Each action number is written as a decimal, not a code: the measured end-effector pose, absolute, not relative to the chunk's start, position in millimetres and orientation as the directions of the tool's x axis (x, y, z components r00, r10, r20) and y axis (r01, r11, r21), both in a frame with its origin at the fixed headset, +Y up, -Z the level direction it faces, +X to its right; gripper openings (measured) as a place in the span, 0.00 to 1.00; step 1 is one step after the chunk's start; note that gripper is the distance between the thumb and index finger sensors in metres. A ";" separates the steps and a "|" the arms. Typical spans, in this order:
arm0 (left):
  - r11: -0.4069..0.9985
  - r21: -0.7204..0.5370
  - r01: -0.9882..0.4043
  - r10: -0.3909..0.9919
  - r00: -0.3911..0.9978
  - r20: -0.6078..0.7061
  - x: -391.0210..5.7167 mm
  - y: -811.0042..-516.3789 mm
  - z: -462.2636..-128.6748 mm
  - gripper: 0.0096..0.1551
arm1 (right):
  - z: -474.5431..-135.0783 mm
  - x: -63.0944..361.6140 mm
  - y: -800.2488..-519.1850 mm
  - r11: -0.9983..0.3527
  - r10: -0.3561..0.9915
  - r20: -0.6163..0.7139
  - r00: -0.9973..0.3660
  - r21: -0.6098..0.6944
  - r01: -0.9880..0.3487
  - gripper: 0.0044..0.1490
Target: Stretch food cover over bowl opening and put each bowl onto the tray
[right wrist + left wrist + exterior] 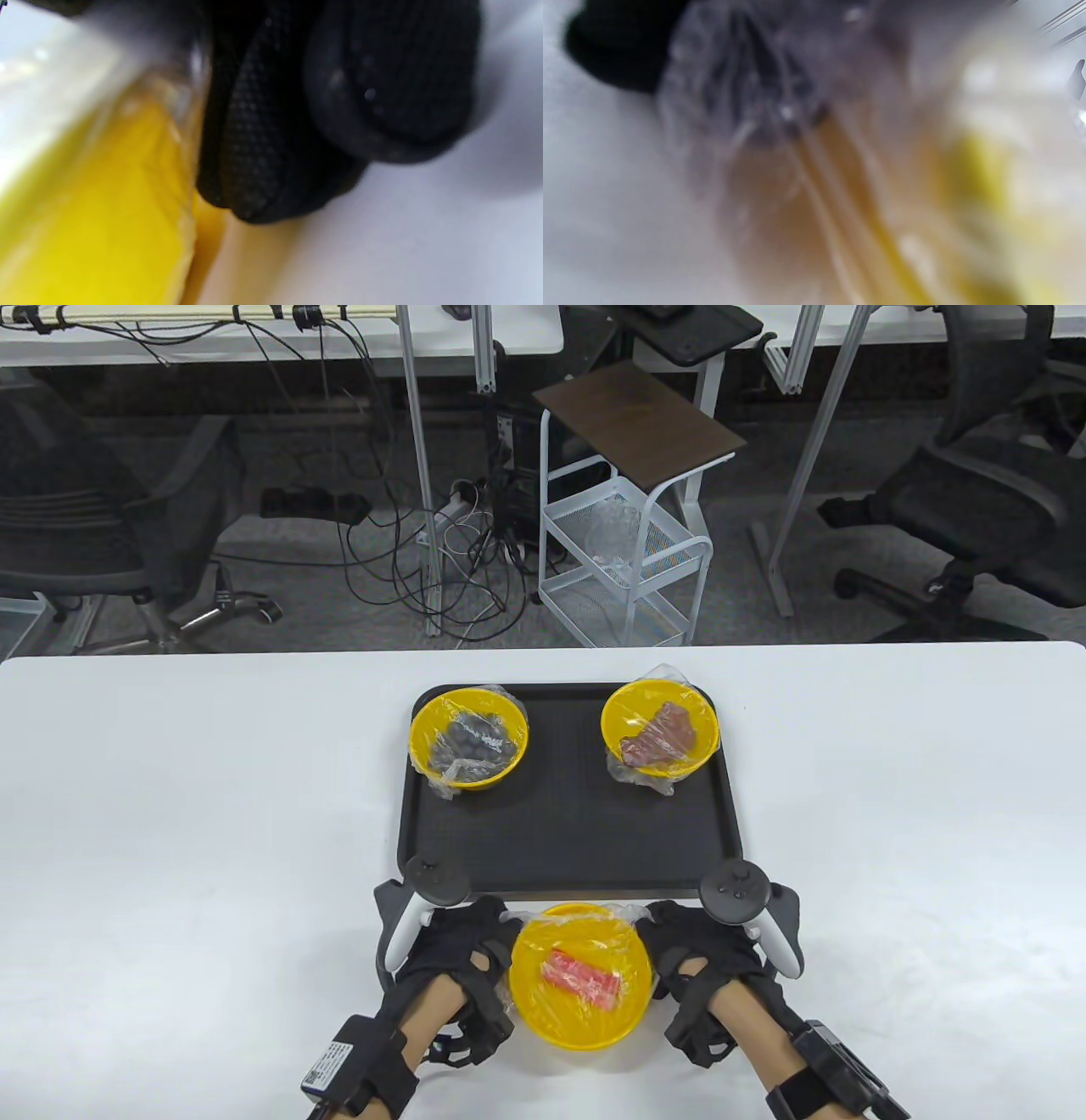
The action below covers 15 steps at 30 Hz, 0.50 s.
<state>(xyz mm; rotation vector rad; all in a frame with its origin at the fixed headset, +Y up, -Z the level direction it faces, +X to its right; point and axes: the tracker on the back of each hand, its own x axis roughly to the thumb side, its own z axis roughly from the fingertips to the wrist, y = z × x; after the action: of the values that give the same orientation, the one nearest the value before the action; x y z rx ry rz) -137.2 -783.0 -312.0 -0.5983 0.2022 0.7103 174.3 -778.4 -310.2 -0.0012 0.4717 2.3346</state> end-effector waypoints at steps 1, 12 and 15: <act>0.608 -0.446 -0.657 0.544 0.754 -0.368 -137.3 -783.1 -312.0 0.26 | -310.3 173.9 -778.5 -0.657 0.675 -0.138 -0.725 0.335 -0.675 0.32; 0.680 -0.420 -0.600 0.470 0.798 -0.377 -135.1 -778.3 -310.2 0.24 | -309.8 170.5 -778.9 -0.680 0.629 -0.188 -0.754 0.335 -0.652 0.31; 0.699 -0.430 -0.572 0.443 0.818 -0.367 -132.6 -776.5 -307.9 0.24 | -307.0 172.2 -778.2 -0.689 0.612 -0.208 -0.763 0.334 -0.644 0.30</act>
<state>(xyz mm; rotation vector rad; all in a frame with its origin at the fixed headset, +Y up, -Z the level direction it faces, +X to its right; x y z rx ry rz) -132.6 -776.5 -307.9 -0.5589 0.2443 0.5715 172.2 -778.2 -307.0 -0.1036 0.5110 2.3873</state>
